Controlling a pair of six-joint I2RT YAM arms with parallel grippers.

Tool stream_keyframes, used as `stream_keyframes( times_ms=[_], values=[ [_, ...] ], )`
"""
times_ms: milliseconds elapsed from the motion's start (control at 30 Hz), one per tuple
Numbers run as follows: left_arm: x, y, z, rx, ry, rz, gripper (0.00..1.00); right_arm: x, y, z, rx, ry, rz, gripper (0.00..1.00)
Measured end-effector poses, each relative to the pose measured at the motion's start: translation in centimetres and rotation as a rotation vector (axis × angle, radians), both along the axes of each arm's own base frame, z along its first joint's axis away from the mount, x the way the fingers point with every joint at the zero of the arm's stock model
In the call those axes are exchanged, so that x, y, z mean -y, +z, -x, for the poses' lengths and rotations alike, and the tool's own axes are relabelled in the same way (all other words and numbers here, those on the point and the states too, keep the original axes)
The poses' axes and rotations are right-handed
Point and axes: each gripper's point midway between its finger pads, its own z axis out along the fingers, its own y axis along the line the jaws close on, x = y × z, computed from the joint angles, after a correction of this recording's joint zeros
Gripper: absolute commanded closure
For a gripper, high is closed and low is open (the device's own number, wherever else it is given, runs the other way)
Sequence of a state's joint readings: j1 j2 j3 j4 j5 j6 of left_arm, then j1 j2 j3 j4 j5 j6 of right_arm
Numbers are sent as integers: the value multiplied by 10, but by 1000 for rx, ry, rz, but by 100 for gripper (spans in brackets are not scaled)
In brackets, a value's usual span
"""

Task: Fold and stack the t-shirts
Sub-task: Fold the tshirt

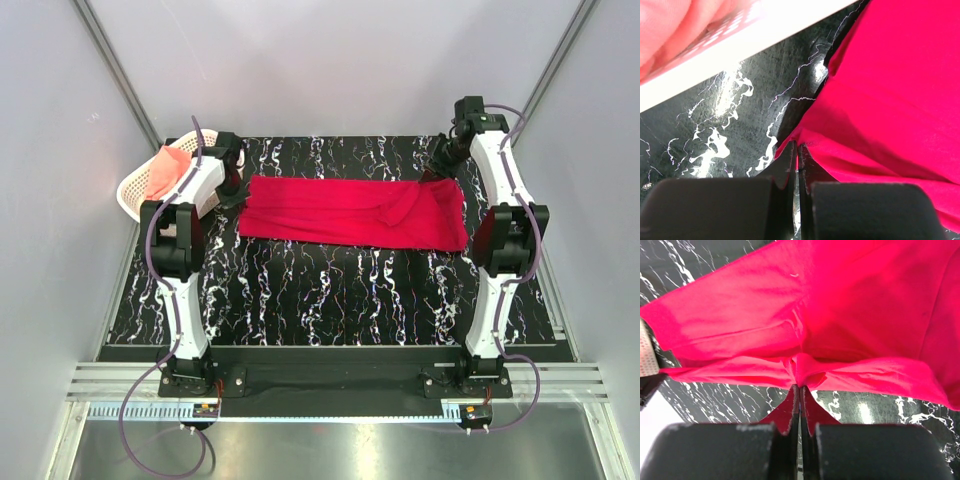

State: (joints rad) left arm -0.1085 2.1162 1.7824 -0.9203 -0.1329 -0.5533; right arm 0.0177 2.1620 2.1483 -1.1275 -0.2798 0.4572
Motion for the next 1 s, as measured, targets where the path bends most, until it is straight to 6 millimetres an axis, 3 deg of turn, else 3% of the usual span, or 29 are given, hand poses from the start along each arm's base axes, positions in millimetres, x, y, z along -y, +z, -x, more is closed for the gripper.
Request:
stream_keyframes(
  times_ms=[433, 700, 1000],
  values=[
    [-4, -4, -4, -6, 8, -1, 100, 21, 6, -13, 26, -55, -44, 100],
    [-3, -15, -11, -21, 4, -1, 100, 25, -8, -27, 16, -76, -79, 100],
    [2, -9, -28, 14, -3, 19, 100, 26, -18, -43, 20, -86, -92, 100]
  ],
)
